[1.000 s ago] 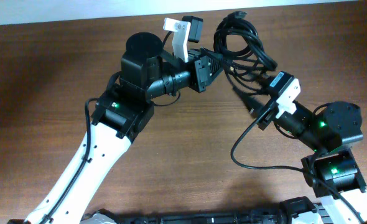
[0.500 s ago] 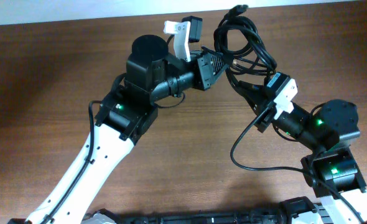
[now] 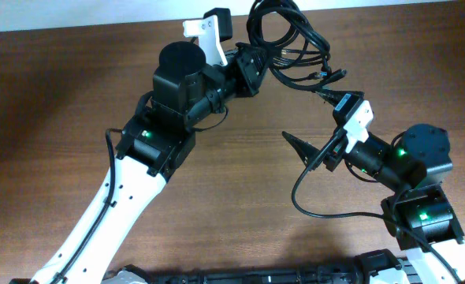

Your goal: Untangle cables

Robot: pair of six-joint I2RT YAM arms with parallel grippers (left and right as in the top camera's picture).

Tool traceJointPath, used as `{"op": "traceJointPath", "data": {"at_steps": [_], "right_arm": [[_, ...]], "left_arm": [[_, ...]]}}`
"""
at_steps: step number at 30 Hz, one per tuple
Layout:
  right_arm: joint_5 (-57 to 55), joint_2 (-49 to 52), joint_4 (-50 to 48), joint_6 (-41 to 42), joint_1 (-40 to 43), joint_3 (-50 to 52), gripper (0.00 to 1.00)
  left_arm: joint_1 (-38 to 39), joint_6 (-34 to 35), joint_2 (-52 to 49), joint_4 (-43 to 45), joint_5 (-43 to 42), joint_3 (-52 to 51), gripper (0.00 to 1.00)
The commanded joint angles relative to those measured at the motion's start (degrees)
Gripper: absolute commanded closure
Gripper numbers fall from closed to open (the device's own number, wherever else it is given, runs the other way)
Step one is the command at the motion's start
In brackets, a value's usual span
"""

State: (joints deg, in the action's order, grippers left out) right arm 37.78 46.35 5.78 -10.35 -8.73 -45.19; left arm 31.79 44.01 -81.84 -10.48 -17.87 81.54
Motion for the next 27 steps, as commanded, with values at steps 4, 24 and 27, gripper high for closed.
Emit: {"op": "traceJointPath", "data": {"at_steps": [4, 24, 27], "right_arm": [[-0.17, -0.28, -1.11, 0.31, -0.2, 0.0, 0.01], [-19.3, -5.86, -0.24, 2.27, -0.2, -0.07, 0.01], [-25.88, -6.43, -0.15, 2.27, -0.2, -0.07, 0.01]], "left_arm": [[-0.09, -16.04, 1.31, -1.46, 1.22, 0.92, 1.0], [-0.09, -38.14, 1.42, -8.96, 11.52, 0.92, 1.0], [-0.09, -39.54, 1.55, -10.1, 10.25, 0.92, 1.0]]}}
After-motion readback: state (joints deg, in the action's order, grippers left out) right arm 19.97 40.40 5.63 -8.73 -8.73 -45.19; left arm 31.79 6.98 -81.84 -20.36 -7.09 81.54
